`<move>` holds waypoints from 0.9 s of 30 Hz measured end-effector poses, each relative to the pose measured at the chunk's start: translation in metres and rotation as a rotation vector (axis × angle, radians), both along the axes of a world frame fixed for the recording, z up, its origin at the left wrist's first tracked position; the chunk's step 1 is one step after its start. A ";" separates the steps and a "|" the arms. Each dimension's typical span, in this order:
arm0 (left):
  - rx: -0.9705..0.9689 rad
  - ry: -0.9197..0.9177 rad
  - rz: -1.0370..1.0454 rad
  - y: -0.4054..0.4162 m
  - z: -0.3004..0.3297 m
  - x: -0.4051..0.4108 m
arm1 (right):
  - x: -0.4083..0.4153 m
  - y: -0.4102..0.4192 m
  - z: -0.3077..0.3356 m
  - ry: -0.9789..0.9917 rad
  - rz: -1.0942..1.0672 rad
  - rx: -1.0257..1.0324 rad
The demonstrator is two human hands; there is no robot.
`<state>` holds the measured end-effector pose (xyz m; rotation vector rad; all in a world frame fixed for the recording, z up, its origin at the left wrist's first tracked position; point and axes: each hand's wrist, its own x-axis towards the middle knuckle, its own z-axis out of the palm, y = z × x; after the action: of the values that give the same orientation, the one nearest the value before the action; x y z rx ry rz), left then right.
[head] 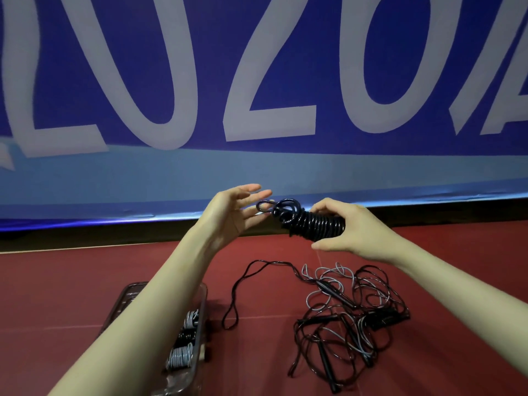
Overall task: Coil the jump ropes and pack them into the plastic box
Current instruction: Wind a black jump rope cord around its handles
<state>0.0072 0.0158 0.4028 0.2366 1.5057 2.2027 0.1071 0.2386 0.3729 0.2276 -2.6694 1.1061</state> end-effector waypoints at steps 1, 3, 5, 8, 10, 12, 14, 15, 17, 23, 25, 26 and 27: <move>-0.054 0.021 0.002 -0.004 0.000 -0.001 | -0.001 -0.002 -0.002 0.029 0.006 0.054; -0.185 0.078 0.007 -0.012 -0.002 -0.004 | -0.007 -0.007 -0.008 0.080 0.034 0.127; -0.324 0.167 0.006 -0.019 -0.004 -0.006 | -0.011 -0.013 -0.013 0.102 0.042 0.160; -0.556 0.336 0.040 -0.031 -0.009 -0.009 | -0.020 -0.023 -0.021 0.113 0.052 0.180; -0.601 0.374 0.076 -0.041 -0.011 -0.012 | -0.025 -0.032 -0.026 0.098 0.067 0.186; -0.636 0.410 0.075 -0.050 -0.014 -0.013 | -0.030 -0.041 -0.030 0.092 0.090 0.185; -0.694 0.501 0.052 -0.058 -0.020 -0.014 | -0.035 -0.050 -0.036 0.092 0.121 0.186; -0.731 0.556 0.052 -0.064 -0.024 -0.015 | -0.040 -0.057 -0.040 0.083 0.139 0.185; -0.811 0.659 0.070 -0.075 -0.031 -0.017 | -0.046 -0.065 -0.046 0.068 0.161 0.188; -1.116 0.826 0.039 -0.141 -0.067 -0.010 | -0.069 -0.099 -0.079 -0.005 0.213 0.258; -1.168 0.798 0.053 -0.175 -0.091 -0.006 | -0.079 -0.120 -0.095 -0.036 0.247 0.294; -1.178 0.784 0.075 -0.186 -0.102 -0.003 | -0.081 -0.127 -0.101 -0.036 0.268 0.309; -1.180 0.765 0.103 -0.198 -0.114 -0.002 | -0.085 -0.136 -0.108 -0.039 0.284 0.329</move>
<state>0.0049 -0.1822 0.2885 0.6211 2.9562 0.9271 0.0221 0.1025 0.2647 0.6675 -2.9077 0.7349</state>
